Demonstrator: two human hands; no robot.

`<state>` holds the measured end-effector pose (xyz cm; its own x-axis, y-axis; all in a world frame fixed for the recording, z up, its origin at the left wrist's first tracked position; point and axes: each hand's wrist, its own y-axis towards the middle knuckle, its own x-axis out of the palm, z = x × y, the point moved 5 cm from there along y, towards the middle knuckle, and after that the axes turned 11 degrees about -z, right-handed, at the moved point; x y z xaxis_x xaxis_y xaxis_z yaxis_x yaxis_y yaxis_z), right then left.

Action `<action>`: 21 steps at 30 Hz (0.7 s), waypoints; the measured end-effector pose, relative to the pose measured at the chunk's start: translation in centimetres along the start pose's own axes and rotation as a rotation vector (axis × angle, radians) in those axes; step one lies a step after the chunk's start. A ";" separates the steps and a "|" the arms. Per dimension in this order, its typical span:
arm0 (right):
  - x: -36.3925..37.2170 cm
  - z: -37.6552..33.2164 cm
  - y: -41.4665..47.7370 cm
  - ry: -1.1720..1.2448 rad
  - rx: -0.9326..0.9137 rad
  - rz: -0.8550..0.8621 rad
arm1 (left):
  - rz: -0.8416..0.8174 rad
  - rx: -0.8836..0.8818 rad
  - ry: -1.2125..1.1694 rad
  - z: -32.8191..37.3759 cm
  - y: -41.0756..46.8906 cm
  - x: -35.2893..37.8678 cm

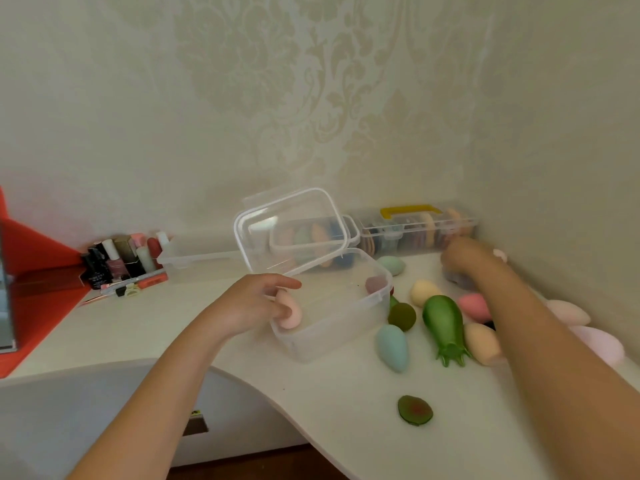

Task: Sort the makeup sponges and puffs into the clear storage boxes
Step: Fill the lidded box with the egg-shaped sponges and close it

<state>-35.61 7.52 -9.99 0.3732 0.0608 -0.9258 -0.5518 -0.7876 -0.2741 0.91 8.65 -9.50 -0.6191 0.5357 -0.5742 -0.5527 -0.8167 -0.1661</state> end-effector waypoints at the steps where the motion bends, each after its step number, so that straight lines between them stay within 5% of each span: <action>1: 0.5 0.1 0.6 -0.025 0.002 -0.021 | -0.016 -0.044 0.100 0.3 0.3 0.0; 7: -0.9 -0.4 -1.6 0.084 0.001 0.121 | 0.088 -0.168 0.351 0.8 1.0 -0.2; 11: -4.6 -3.0 -4.7 0.340 -0.355 0.238 | 0.143 -0.214 0.336 0.8 0.6 -0.1; 15: -6.3 -7.6 -11.1 0.583 -0.721 0.164 | 0.181 -0.240 0.386 1.5 0.5 0.3; 21: -1.6 -12.9 -16.1 0.374 -0.927 -0.204 | 0.192 -0.252 0.482 2.2 0.0 0.4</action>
<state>-17.74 12.17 -0.77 0.6923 0.1769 -0.6996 0.2843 -0.9579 0.0391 -0.58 9.33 -7.96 -0.3380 0.2625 -0.9038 -0.2686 -0.9473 -0.1747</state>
